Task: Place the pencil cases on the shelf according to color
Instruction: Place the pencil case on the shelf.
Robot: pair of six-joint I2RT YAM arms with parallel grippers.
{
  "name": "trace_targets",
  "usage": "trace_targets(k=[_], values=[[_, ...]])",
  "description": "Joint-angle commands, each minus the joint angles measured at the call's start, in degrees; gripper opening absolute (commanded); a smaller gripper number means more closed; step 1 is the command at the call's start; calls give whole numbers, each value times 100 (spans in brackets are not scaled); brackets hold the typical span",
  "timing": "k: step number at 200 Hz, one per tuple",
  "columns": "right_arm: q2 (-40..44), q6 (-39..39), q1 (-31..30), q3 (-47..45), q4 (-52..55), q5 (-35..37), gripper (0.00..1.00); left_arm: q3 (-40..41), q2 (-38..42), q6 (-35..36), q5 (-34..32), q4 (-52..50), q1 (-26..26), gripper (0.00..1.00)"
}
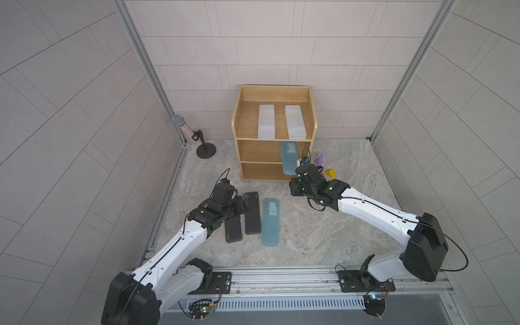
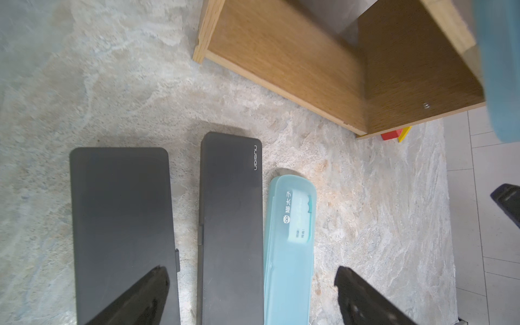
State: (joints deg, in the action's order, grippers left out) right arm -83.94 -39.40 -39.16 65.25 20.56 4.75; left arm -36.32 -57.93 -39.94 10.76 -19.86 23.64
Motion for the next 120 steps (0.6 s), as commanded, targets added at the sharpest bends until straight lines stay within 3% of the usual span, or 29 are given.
trace_targets(k=[1, 120], values=[[-189, -38, 200, -11, -542, -397, 36, 119, 16, -118, 141, 179, -17, 100], [-1320, 96, 859, 903, -1105, -759, 35, -85, -439, 31, 537, 213, 34, 100]])
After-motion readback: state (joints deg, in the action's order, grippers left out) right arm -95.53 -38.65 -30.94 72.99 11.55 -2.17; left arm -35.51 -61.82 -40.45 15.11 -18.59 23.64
